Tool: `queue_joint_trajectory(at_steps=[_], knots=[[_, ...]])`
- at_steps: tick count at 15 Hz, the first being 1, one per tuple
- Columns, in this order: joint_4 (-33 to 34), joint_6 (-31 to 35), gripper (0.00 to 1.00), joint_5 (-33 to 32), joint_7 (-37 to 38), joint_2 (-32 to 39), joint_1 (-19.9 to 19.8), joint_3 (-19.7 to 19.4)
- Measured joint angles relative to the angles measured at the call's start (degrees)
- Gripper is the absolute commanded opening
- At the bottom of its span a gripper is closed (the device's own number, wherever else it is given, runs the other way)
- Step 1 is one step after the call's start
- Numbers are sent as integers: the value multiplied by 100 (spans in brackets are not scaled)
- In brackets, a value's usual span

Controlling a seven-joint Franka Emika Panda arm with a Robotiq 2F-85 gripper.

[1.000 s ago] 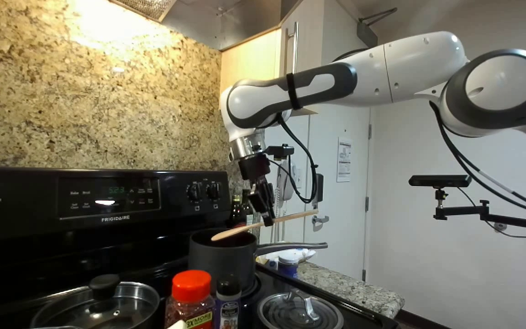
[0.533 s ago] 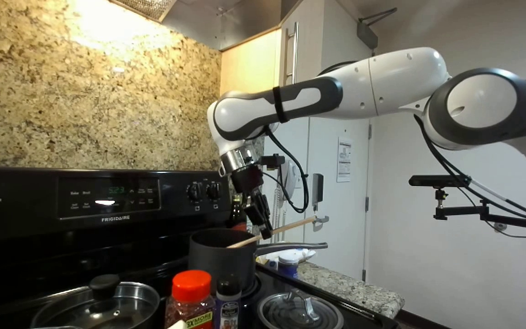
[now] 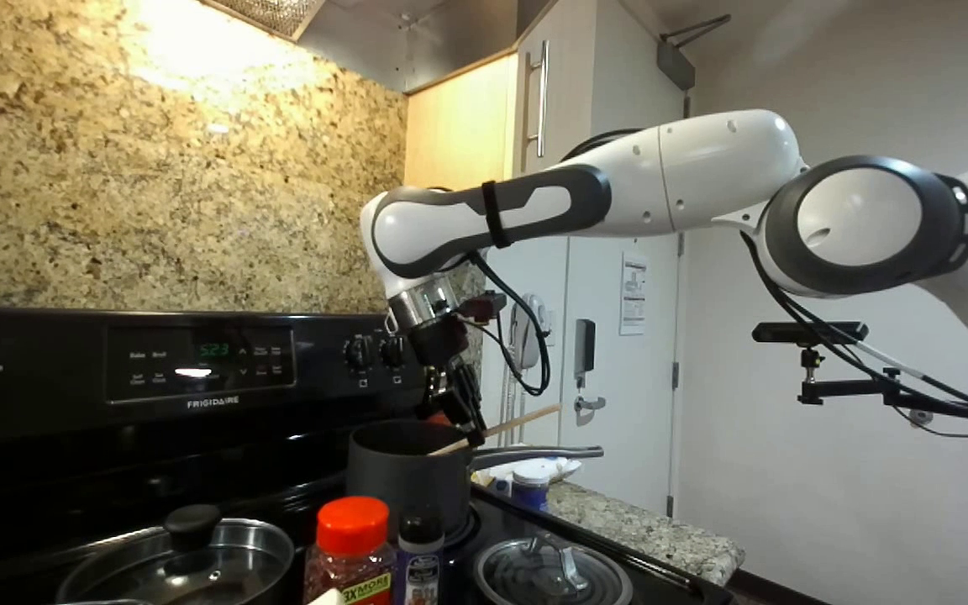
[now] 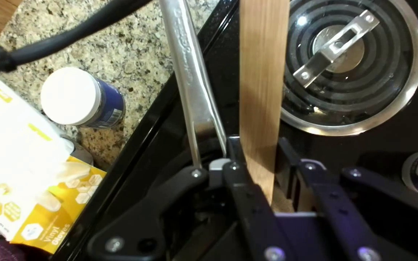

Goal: Pick up the cooking stick and put it in the pot

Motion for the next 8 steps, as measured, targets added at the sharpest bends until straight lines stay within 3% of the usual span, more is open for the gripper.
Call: queue_joint_trajectory(at_steps=[4,7,8], knots=[[134,162,80,-17,-1,54,0,0],[194,728,98,40,-2,45,-21,13],[200,919,99,96,-2,32,-33,15]])
